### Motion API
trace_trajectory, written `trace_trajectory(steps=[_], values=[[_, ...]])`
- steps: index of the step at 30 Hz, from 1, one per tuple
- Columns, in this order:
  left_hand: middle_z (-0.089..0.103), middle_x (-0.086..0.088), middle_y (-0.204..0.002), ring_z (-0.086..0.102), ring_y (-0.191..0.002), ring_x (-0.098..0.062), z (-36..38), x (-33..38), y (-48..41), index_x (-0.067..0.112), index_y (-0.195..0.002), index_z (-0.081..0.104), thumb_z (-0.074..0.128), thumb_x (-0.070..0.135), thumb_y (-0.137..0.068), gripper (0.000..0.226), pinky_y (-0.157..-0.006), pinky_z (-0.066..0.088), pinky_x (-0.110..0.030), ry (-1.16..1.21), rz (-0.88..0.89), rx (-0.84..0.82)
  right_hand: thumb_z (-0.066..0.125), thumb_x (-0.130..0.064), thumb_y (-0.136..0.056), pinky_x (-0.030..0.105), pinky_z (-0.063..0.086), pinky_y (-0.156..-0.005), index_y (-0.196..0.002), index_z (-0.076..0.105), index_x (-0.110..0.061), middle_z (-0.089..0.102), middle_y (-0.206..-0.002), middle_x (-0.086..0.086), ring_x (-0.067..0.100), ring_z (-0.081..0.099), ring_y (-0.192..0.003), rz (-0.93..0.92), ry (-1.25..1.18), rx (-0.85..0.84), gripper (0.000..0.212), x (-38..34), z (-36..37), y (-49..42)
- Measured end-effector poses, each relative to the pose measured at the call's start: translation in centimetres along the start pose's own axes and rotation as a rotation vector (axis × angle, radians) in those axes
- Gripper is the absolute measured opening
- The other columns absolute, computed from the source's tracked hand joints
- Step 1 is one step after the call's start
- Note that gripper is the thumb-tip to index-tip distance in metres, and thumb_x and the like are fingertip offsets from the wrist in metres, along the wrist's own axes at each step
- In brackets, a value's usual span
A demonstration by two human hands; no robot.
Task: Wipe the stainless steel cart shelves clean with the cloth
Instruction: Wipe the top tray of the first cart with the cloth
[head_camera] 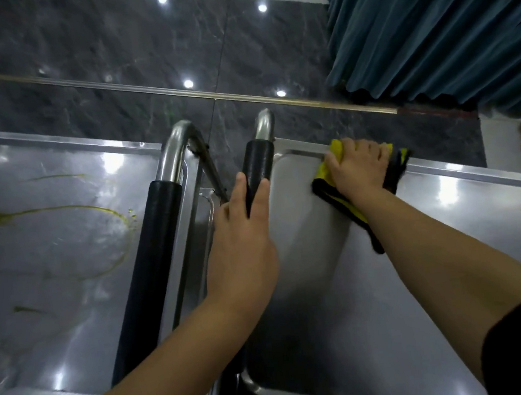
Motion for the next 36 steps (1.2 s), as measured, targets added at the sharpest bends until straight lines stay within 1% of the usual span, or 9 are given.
trace_trajectory(steps=[6,12,17,21,24,29,31,34,36], values=[[0.014,-0.012,-0.156,0.024,-0.134,-0.029,0.2,-0.3,0.1,0.020,-0.149,0.022,0.065,0.017,-0.081,0.081,-0.099,0.038,-0.038,-0.128,0.017,-0.003,0.033,-0.055,-0.094,0.042,0.031,-0.097,-0.120,0.051,-0.020,0.056,-0.121,0.010,0.031,0.050,-0.112,-0.314,0.017,0.011,0.047,-9.6,0.3,-1.4],[0.037,-0.019,-0.146,0.025,-0.135,-0.032,1.6,4.5,-0.4,0.005,-0.134,0.050,0.075,0.025,-0.069,0.072,-0.107,0.018,-0.043,-0.427,0.247,0.052,0.030,-0.058,-0.096,0.041,0.036,-0.083,-0.114,0.051,-0.019,0.060,-0.114,0.009,0.030,0.055,-0.102,-0.412,0.001,0.056,0.048,-5.5,-0.1,-2.2],[0.043,-0.020,-0.141,0.025,-0.132,-0.031,5.8,10.7,-1.7,0.005,-0.129,0.054,0.077,0.025,-0.065,0.071,-0.103,0.017,-0.042,-0.471,0.270,0.023,0.032,-0.057,-0.096,0.039,0.035,-0.080,-0.110,0.054,-0.017,0.062,-0.110,0.009,0.030,0.056,-0.098,-0.362,0.006,0.073,0.048,4.5,-0.5,-2.6],[0.003,-0.011,-0.158,-0.003,-0.144,-0.026,12.1,17.3,-1.3,0.014,-0.149,0.020,0.049,0.031,-0.091,0.067,-0.111,0.003,-0.039,-0.408,0.321,-0.122,0.035,-0.054,-0.096,0.038,0.032,-0.077,-0.105,0.055,-0.016,0.062,-0.106,0.010,0.031,0.055,-0.095,-0.326,0.016,0.097,0.045,14.6,-1.0,-2.5],[0.015,-0.011,-0.157,0.013,-0.144,-0.027,16.3,22.9,-0.5,0.013,-0.145,0.031,0.058,0.032,-0.085,0.069,-0.111,0.009,-0.039,-0.407,0.338,-0.127,0.036,-0.055,-0.095,0.036,0.025,-0.072,-0.104,0.055,-0.015,0.062,-0.105,0.011,0.032,0.055,-0.094,-0.303,0.041,0.114,0.045,22.6,-1.4,-2.5],[-0.009,-0.003,-0.158,-0.008,-0.144,-0.022,24.6,32.7,1.1,0.017,-0.151,0.005,0.038,0.035,-0.097,0.065,-0.115,0.002,-0.037,-0.373,0.338,-0.254,0.037,-0.055,-0.095,0.040,0.032,-0.078,-0.105,0.055,-0.015,0.061,-0.106,0.012,0.032,0.053,-0.096,-0.239,0.052,0.116,0.045,36.3,-2.0,-2.2],[-0.005,-0.003,-0.159,-0.004,-0.144,-0.022,27.8,36.1,2.1,0.017,-0.150,0.009,0.040,0.036,-0.096,0.066,-0.115,0.004,-0.036,-0.351,0.341,-0.278,0.039,-0.055,-0.095,0.040,0.032,-0.080,-0.105,0.055,-0.015,0.061,-0.106,0.012,0.032,0.053,-0.096,-0.208,0.042,0.118,0.044,41.4,-2.2,-2.0],[0.030,-0.008,-0.152,0.028,-0.139,-0.024,30.1,41.1,3.0,0.014,-0.140,0.042,0.066,0.040,-0.079,0.070,-0.109,0.028,-0.038,-0.359,0.353,-0.198,0.039,-0.055,-0.094,0.040,0.032,-0.082,-0.104,0.056,-0.017,0.061,-0.105,0.011,0.031,0.052,-0.096,-0.179,0.025,0.121,0.043,47.9,-2.6,-1.7],[0.023,-0.006,-0.155,0.022,-0.141,-0.023,32.1,42.8,3.8,0.015,-0.144,0.035,0.060,0.040,-0.085,0.068,-0.112,0.022,-0.037,-0.367,0.352,-0.238,0.037,-0.055,-0.094,0.040,0.032,-0.085,-0.106,0.056,-0.017,0.060,-0.105,0.011,0.031,0.052,-0.097,-0.142,0.016,0.121,0.044,52.1,-2.7,-1.5]])
Point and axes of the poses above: each hand's wrist, its own y-axis away from the middle knuckle, its own z-axis out of the palm, x = y × z, the point moved 7 cm from there along -y, towards the middle knuckle
